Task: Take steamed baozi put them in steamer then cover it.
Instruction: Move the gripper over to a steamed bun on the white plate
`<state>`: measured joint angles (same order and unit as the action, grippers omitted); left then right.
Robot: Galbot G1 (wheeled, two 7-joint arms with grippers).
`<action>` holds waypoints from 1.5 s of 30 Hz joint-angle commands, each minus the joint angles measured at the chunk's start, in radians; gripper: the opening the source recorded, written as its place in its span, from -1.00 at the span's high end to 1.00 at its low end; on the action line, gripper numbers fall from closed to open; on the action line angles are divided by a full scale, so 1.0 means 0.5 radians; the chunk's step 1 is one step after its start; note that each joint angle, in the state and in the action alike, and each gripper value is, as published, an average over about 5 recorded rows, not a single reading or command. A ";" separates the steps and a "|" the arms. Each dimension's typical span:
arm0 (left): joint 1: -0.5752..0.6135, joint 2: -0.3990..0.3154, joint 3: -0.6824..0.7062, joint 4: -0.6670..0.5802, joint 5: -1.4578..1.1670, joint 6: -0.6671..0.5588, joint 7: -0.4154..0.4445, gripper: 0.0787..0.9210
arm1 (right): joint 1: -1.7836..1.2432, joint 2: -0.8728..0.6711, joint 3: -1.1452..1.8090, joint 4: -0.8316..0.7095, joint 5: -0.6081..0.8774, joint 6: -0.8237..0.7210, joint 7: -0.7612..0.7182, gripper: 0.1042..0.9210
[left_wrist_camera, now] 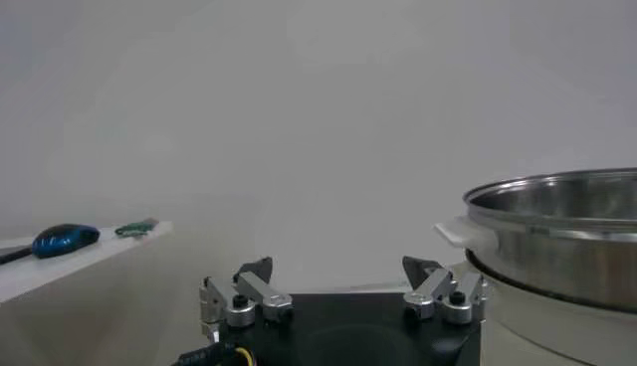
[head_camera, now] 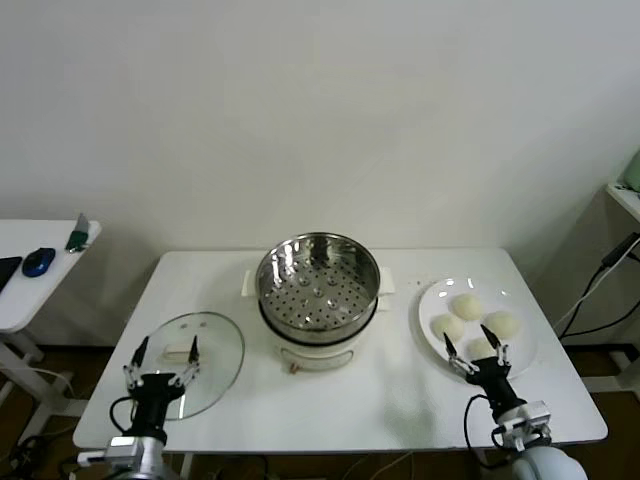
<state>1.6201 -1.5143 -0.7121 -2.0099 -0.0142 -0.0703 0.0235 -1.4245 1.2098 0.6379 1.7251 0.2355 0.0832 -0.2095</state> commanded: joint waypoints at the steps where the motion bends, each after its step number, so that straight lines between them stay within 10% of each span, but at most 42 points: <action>1: -0.004 0.012 0.009 0.002 -0.003 0.004 -0.022 -0.77 | 0.131 -0.149 0.000 -0.011 -0.101 -0.123 -0.156 -0.76; 21: 0.017 0.090 0.028 -0.018 -0.040 -0.046 -0.025 -0.77 | 1.615 -1.440 -1.046 -0.831 -0.581 -0.387 -1.550 -0.76; 32: 0.022 0.112 0.010 -0.003 -0.072 -0.043 -0.032 -0.77 | 2.956 -1.184 -2.468 -1.655 -0.906 0.009 -1.858 -0.76; 45: -0.018 0.121 0.004 0.016 -0.072 -0.007 -0.045 -0.77 | 3.150 -0.724 -2.821 -2.144 -0.991 0.076 -1.867 -0.76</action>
<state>1.6164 -1.4565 -0.7096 -2.0040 -0.0493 -0.0791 0.0020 -0.0380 0.7410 -0.5502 0.8590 -0.2028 0.0801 -1.0875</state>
